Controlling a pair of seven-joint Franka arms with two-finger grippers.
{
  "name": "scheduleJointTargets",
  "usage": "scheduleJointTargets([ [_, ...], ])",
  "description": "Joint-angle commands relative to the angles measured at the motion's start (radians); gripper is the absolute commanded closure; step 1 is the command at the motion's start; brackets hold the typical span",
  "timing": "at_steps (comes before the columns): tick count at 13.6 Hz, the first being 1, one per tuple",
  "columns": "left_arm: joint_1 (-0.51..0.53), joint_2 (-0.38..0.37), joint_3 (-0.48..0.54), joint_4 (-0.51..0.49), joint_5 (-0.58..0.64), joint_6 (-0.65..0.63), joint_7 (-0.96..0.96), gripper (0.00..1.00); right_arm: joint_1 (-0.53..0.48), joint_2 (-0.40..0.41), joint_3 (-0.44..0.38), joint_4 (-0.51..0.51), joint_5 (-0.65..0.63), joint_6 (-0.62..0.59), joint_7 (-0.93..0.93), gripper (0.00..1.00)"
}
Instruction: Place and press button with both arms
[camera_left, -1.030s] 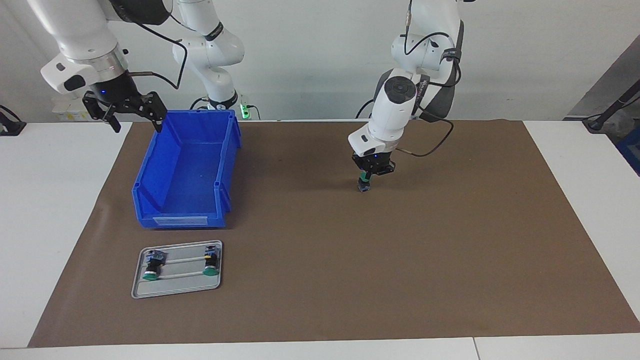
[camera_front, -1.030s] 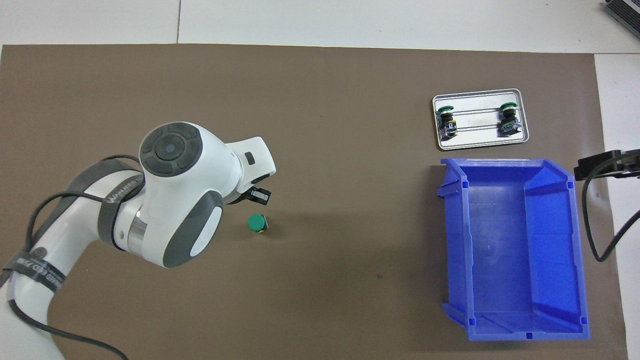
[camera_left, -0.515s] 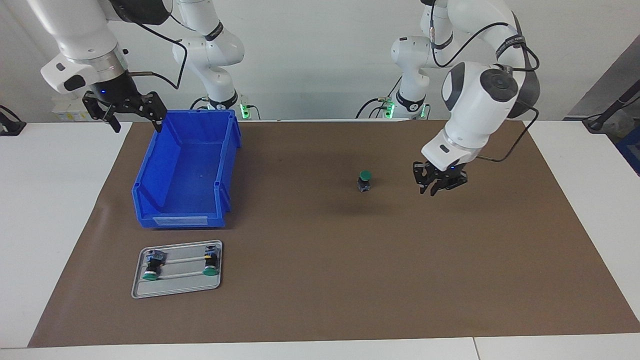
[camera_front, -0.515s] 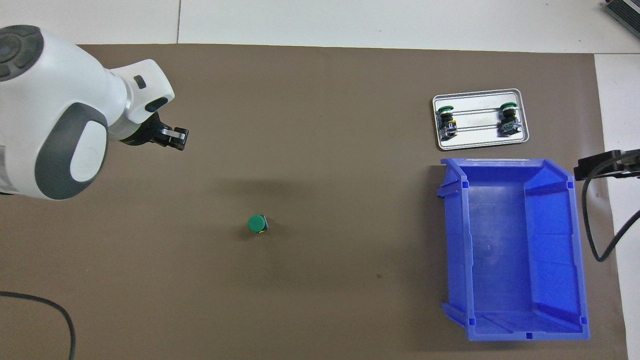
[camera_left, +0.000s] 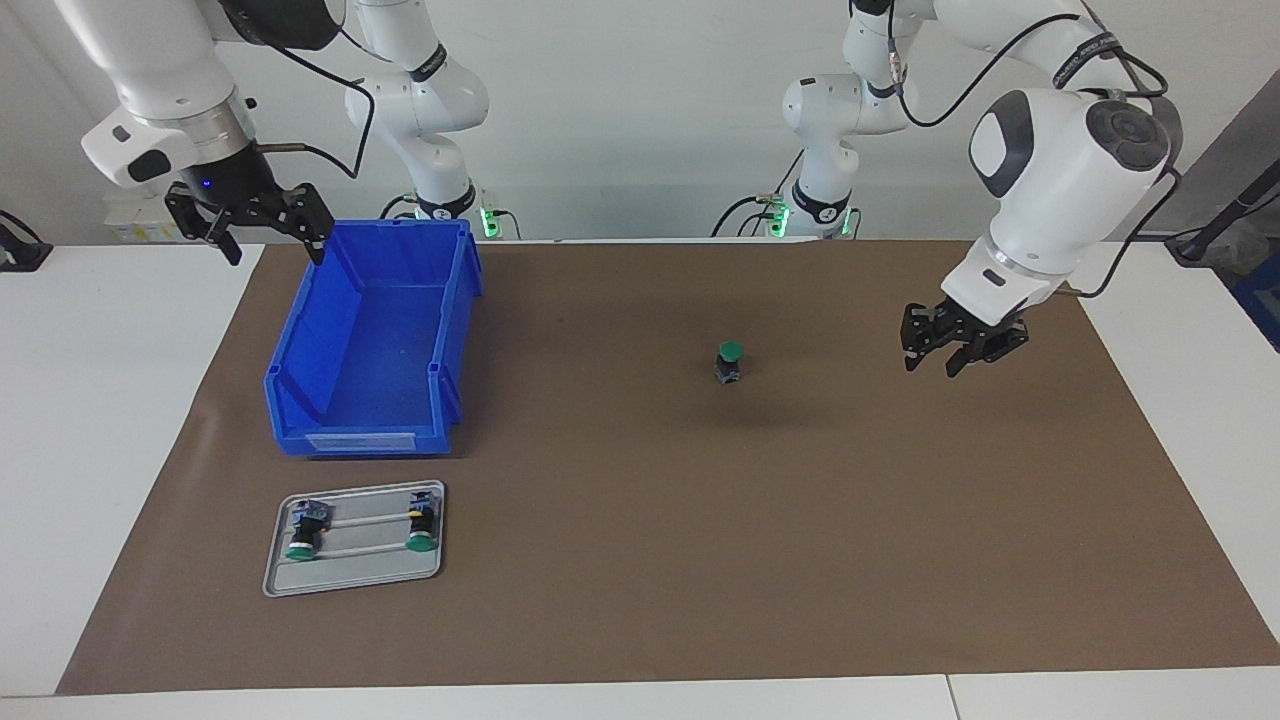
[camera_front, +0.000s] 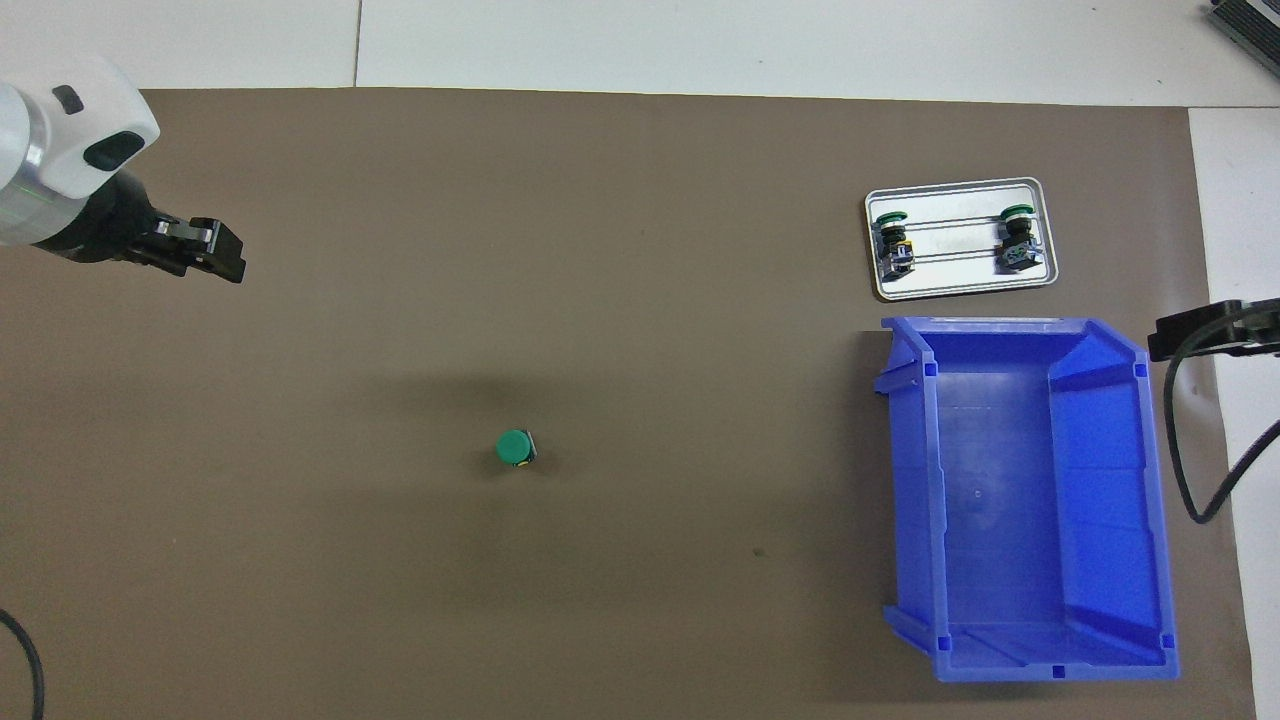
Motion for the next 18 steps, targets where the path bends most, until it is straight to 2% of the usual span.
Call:
scheduleJointTargets([
  [1,0.004,0.011,-0.008,0.051,0.074,-0.081,0.005,0.45,-0.011,0.0,0.005,-0.001,0.008,-0.003,-0.023,0.0],
  [4,-0.003,-0.013,-0.016,0.048,0.107,-0.075,0.003,0.43,-0.011,0.0,0.005,-0.001,0.008,-0.003,-0.023,0.0],
  [5,-0.003,-0.018,-0.019,0.041,0.105,-0.066,0.005,0.34,-0.011,0.0,0.005,-0.001,0.008,-0.003,-0.023,0.0],
  [6,-0.004,-0.021,-0.021,0.036,0.101,-0.057,0.006,0.16,-0.011,0.0,0.004,-0.001,0.008,-0.003,-0.023,0.0],
  [8,-0.004,-0.038,-0.022,0.013,0.099,-0.047,0.008,0.0,-0.011,0.0,0.004,-0.001,0.008,-0.003,-0.023,0.0],
  [18,-0.003,-0.05,-0.022,-0.019,0.098,0.011,0.002,0.0,-0.011,0.0,0.005,-0.001,0.008,-0.003,-0.023,0.0],
])
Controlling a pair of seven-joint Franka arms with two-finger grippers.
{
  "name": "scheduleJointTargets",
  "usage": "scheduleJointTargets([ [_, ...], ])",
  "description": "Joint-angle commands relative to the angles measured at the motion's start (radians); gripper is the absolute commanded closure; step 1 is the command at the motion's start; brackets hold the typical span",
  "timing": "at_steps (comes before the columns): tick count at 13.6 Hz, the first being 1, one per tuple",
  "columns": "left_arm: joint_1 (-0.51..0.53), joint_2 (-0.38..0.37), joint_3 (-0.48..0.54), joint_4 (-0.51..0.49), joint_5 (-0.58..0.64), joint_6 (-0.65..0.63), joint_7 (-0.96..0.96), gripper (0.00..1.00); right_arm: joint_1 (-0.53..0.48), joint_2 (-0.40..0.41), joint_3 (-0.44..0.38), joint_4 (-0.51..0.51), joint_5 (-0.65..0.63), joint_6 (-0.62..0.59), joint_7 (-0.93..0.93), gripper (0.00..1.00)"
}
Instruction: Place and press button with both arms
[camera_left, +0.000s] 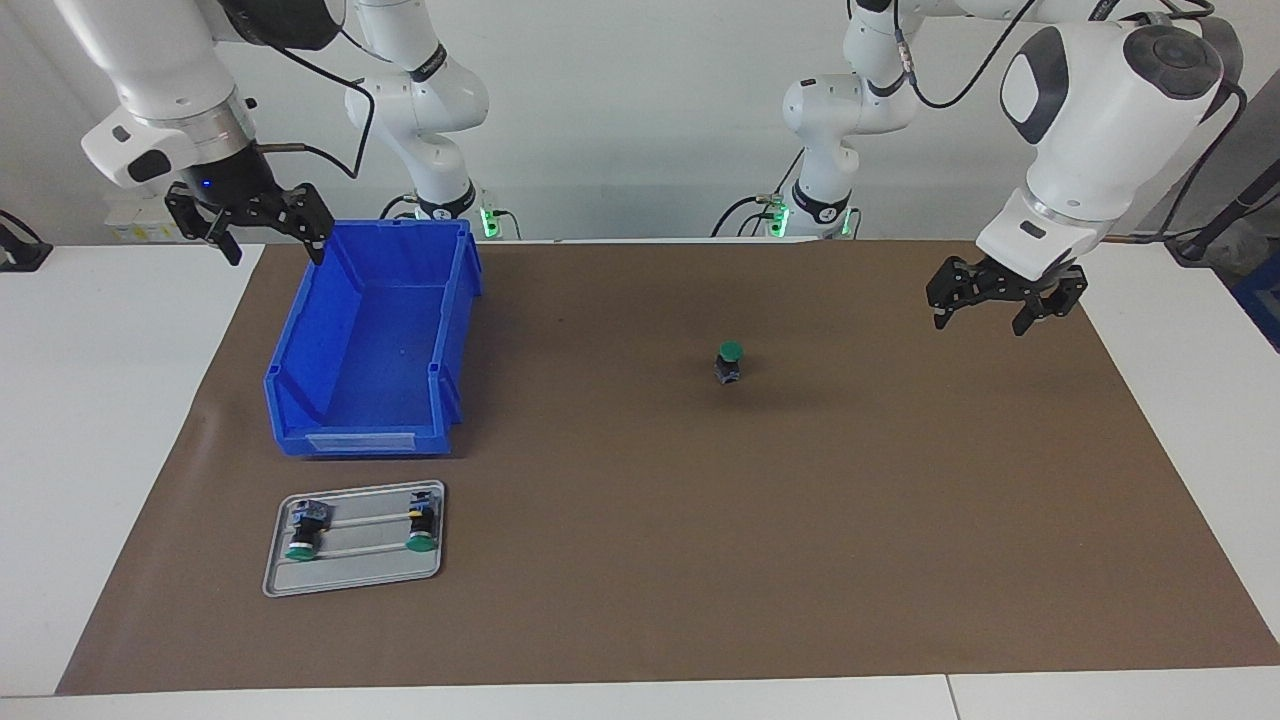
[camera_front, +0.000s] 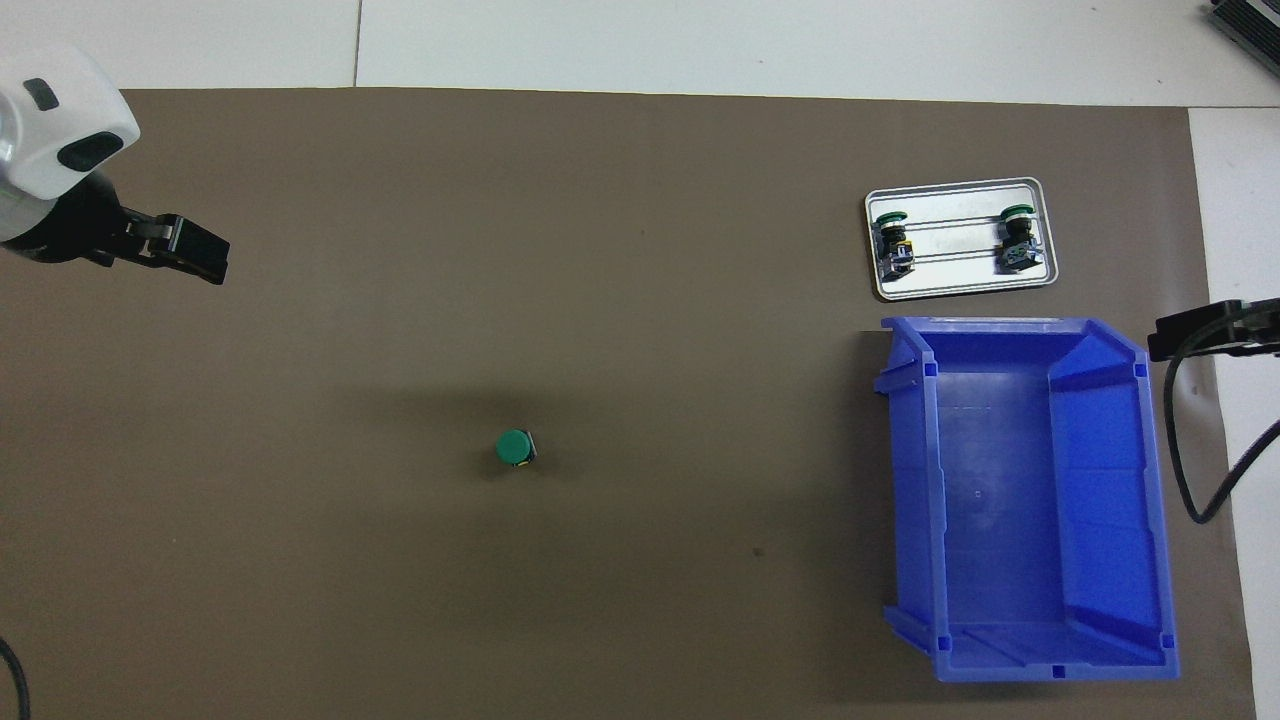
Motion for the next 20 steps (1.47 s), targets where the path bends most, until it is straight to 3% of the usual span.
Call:
scheduleJointTargets([
  [1,0.003,-0.033,0.001,-0.05,0.014,0.05,0.003,0.0,-0.011,0.0,0.005,-0.001,0.008,-0.003,-0.023,0.0],
  [9,0.01,-0.035,0.004,-0.055,0.014,0.042,0.005,0.0,-0.011,0.0,0.005,-0.001,0.008,-0.003,-0.023,0.0],
  [17,0.055,-0.079,0.012,-0.121,0.014,0.036,0.0,0.0,-0.01,-0.003,0.005,-0.002,0.009,-0.005,-0.023,0.0],
  [20,0.055,-0.079,0.012,-0.121,0.014,0.036,0.0,0.0,0.067,-0.015,0.007,-0.074,0.077,0.093,0.083,0.0],
])
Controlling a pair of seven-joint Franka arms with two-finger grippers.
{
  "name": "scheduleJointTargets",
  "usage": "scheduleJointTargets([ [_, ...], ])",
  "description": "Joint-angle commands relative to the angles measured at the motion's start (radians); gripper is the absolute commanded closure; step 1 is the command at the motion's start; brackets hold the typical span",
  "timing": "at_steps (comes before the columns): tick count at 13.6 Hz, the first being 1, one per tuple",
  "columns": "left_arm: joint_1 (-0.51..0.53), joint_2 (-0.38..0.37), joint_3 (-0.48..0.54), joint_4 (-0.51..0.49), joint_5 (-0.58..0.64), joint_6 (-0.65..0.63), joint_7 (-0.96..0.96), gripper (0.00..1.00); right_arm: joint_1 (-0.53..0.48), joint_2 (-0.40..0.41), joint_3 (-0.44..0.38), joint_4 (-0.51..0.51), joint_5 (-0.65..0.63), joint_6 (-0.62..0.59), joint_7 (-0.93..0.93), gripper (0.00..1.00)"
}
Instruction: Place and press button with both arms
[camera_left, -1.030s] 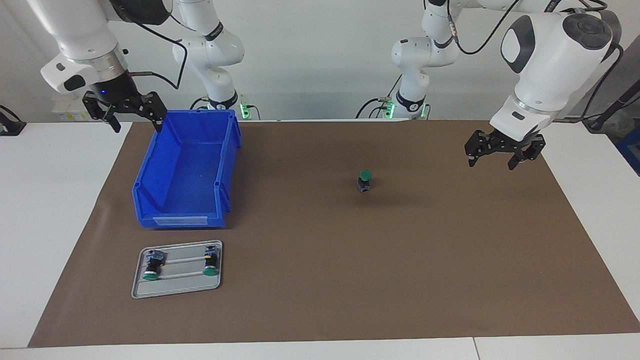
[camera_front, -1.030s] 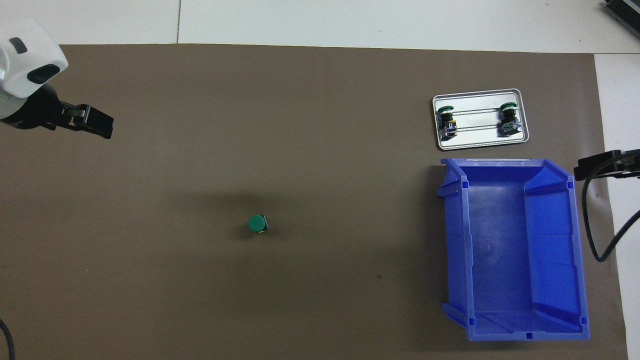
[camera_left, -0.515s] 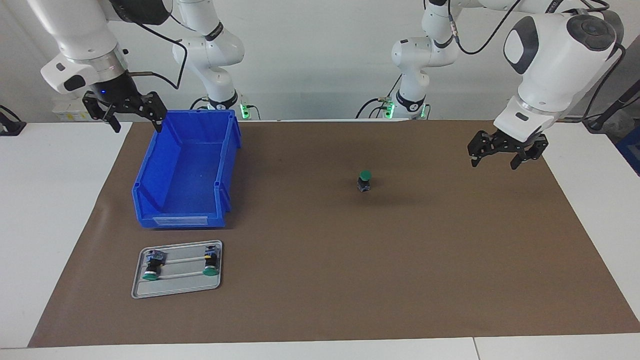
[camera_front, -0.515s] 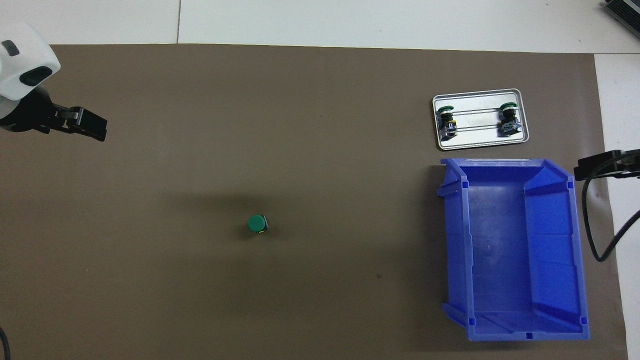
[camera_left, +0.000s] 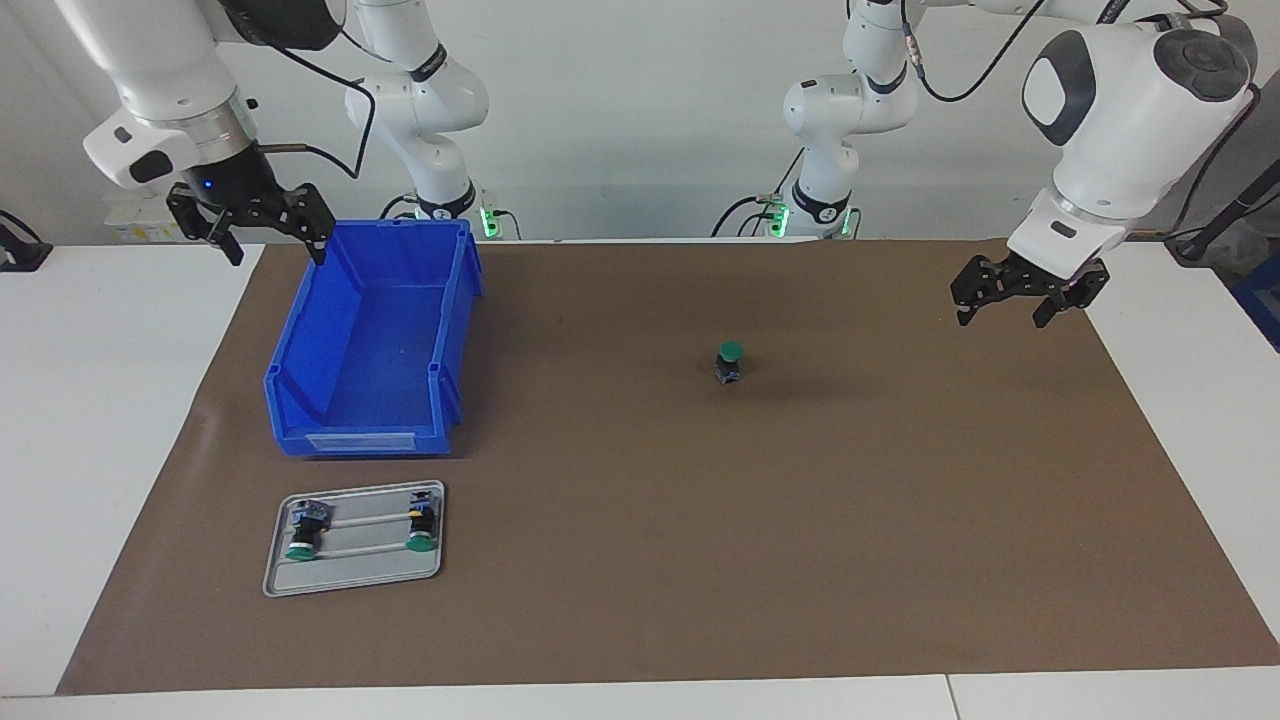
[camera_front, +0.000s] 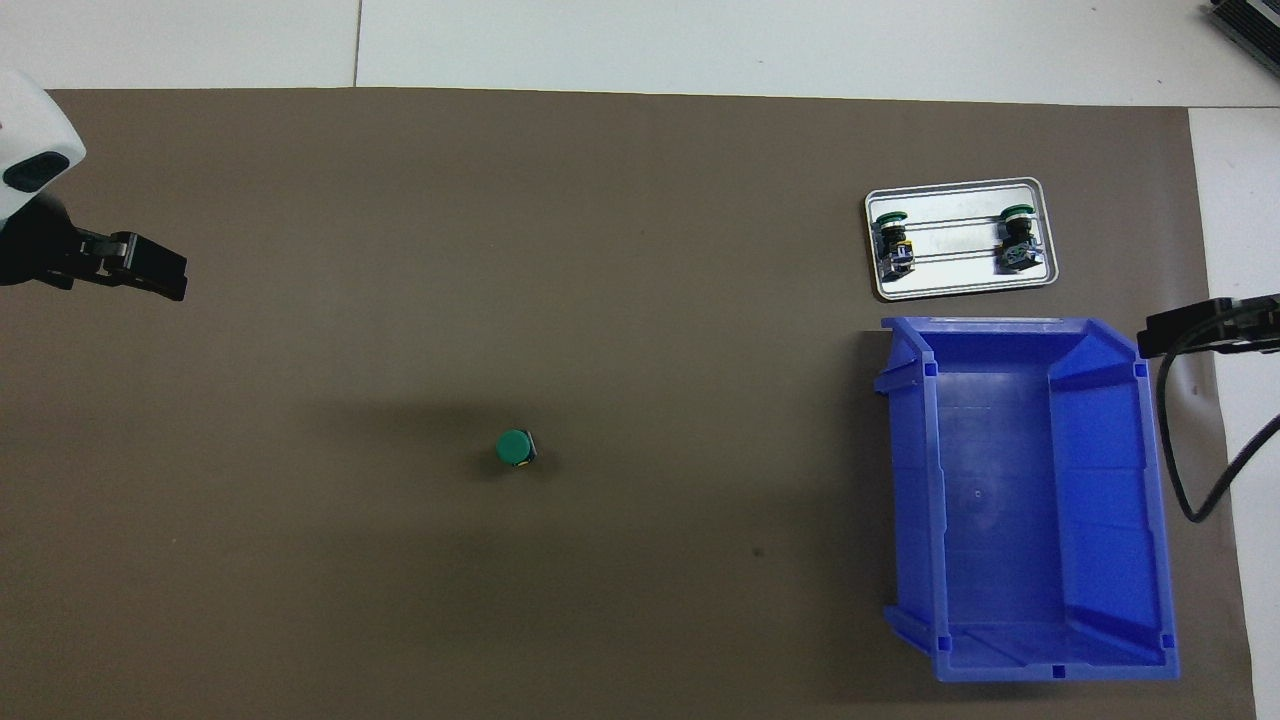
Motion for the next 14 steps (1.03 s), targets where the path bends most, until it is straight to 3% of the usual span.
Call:
scheduleJointTargets([
  [1,0.007,-0.032,-0.005,-0.038,0.014,0.013,0.001,0.0,0.125,-0.015,0.006,-0.088,0.039,0.082,0.17,0.0],
  [3,0.007,-0.032,-0.005,-0.038,0.014,0.013,0.001,0.0,0.271,-0.017,0.006,-0.155,0.041,0.186,0.352,0.0],
  [5,0.007,-0.032,-0.005,-0.038,0.014,0.013,0.001,0.0,0.386,0.035,0.006,-0.16,0.041,0.247,0.456,0.0],
  [7,0.007,-0.032,-0.005,-0.038,0.014,0.015,0.001,0.0,0.542,0.144,0.006,-0.146,0.041,0.379,0.648,0.0],
  [9,0.007,-0.038,-0.005,-0.038,0.014,0.012,0.001,0.0,0.662,0.273,0.006,-0.103,0.047,0.511,0.711,0.0],
  [12,0.007,-0.038,-0.005,-0.038,0.014,0.012,0.001,0.0,0.785,0.434,0.006,-0.022,0.058,0.66,0.867,0.0],
  [14,0.007,-0.038,-0.005,-0.038,0.014,0.013,0.001,0.0,0.83,0.52,0.006,-0.008,0.045,0.73,0.869,0.0],
])
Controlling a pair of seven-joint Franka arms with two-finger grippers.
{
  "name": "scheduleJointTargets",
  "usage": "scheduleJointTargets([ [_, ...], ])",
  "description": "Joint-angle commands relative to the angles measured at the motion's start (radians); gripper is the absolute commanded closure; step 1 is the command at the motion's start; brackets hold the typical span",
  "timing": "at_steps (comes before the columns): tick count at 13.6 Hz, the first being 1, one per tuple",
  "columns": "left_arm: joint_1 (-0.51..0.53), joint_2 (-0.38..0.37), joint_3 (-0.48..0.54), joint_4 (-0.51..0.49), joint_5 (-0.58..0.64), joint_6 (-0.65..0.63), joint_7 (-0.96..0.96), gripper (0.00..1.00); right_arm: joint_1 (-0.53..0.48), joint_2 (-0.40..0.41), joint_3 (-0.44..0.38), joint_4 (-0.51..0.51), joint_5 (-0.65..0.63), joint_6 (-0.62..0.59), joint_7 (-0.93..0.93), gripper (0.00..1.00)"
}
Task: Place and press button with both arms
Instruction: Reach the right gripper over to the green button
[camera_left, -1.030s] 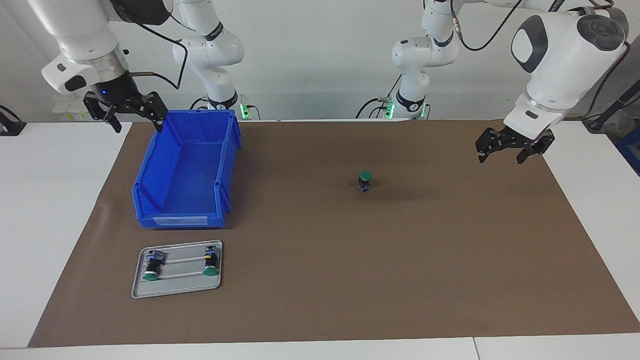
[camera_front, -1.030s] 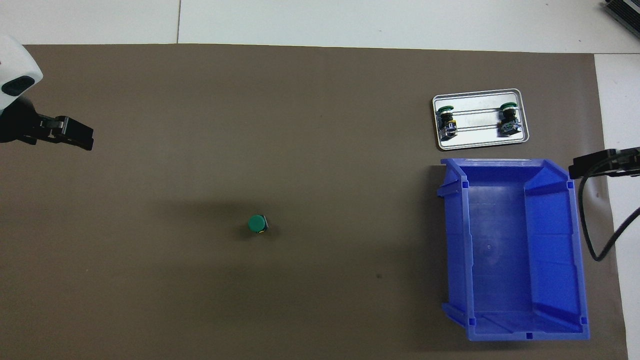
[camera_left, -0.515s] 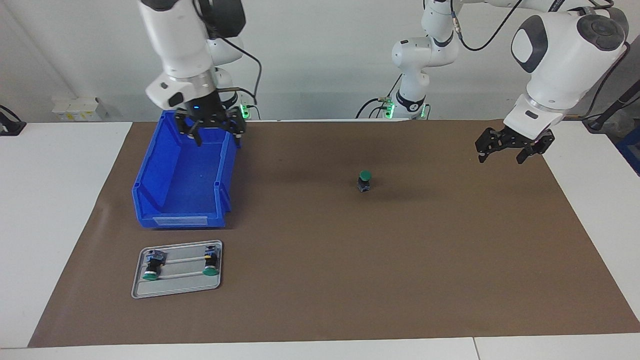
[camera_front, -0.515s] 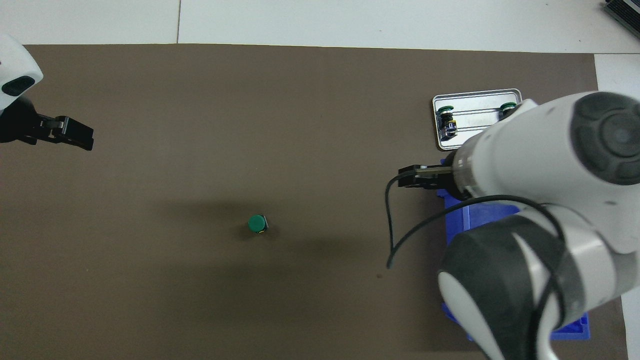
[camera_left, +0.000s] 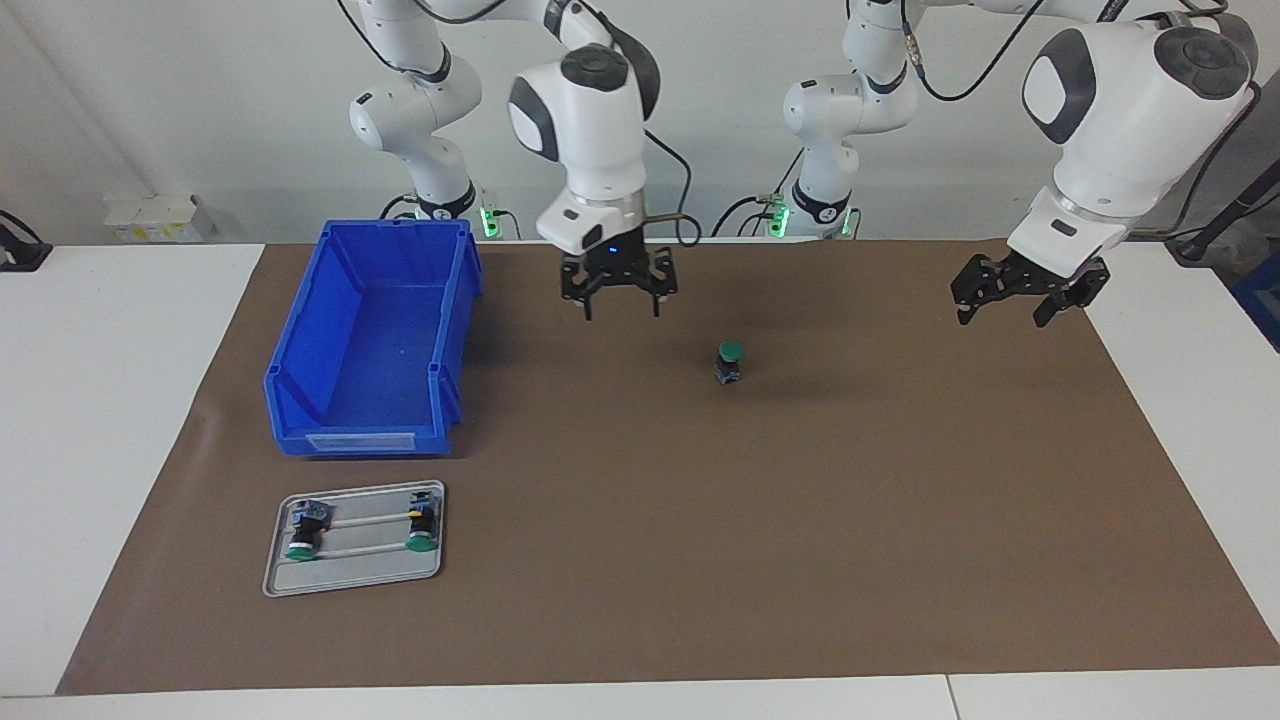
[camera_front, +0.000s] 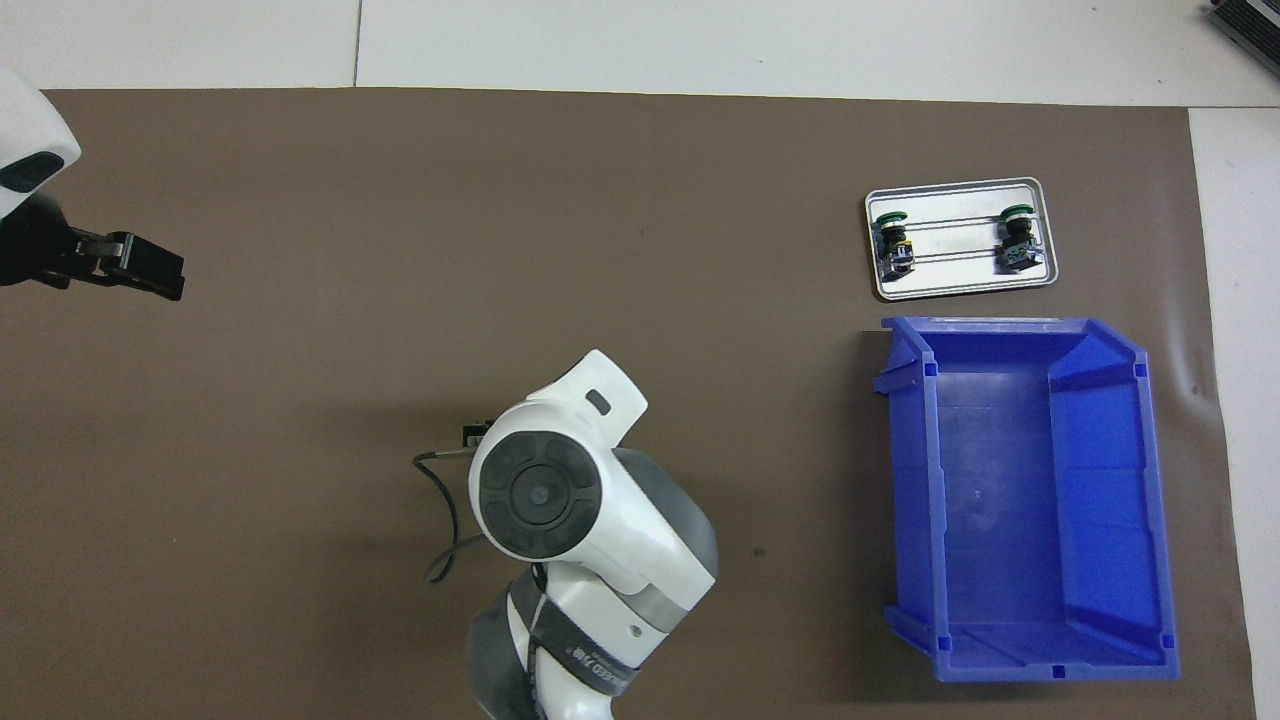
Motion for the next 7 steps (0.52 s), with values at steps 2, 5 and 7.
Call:
scheduleJointTargets([
  [2,0.007,-0.032,-0.005,-0.038,0.014,0.013,0.001,0.0,0.051,0.148,-0.011,0.064,-0.015,0.127,-0.03,0.0],
  [5,0.007,-0.034,-0.005,-0.038,0.014,0.012,0.001,0.0,0.048,0.176,-0.011,0.062,-0.031,0.154,-0.118,0.0],
  [7,0.007,-0.034,-0.005,-0.038,0.014,0.012,0.001,0.0,0.048,0.175,-0.011,0.053,-0.054,0.165,-0.15,0.0],
])
